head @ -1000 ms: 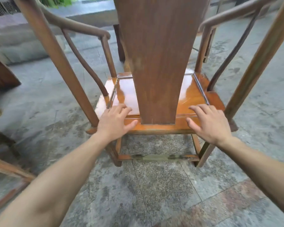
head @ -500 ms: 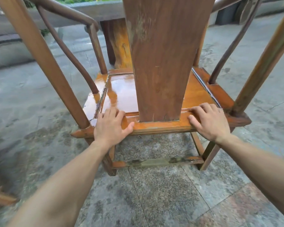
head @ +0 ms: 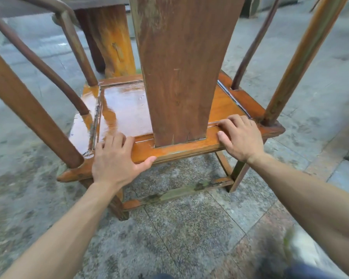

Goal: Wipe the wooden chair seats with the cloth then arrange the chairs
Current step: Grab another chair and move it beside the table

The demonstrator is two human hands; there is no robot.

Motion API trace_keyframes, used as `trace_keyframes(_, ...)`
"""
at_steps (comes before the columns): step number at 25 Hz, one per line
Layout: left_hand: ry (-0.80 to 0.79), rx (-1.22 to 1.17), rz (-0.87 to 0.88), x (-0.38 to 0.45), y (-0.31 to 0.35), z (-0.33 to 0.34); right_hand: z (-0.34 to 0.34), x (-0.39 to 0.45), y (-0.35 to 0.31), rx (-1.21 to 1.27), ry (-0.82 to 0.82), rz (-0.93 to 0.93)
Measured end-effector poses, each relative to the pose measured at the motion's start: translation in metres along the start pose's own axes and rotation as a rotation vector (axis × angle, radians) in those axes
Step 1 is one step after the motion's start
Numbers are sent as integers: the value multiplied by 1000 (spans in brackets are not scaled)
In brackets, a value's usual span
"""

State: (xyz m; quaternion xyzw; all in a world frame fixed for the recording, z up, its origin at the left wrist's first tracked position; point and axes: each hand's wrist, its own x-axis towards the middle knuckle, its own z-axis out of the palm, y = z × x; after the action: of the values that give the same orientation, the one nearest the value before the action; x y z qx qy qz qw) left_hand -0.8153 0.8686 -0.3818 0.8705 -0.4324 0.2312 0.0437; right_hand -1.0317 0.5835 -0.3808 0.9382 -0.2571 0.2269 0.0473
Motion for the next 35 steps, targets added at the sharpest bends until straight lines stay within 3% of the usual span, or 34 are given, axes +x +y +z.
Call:
trace_keyframes(3, 21, -1, 8, 0, 0, 0, 10, 2, 0, 24, 144, 29)
trace_keyframes(7, 93, -28, -8, 0, -3, 5, 25, 4, 7, 29, 357, -71)
trace_keyframes(12, 191, -5, -21, 5, -1, 16, 44, 20, 17, 58, 484, -190)
trace_keyframes(23, 95, 50, -228, 75, -3, 49, 100, 139, 34, 133, 447, -292)
trace_keyframes(35, 117, 160, -356, 156, -18, 85, 167, 277, 37, 242, 442, -377)
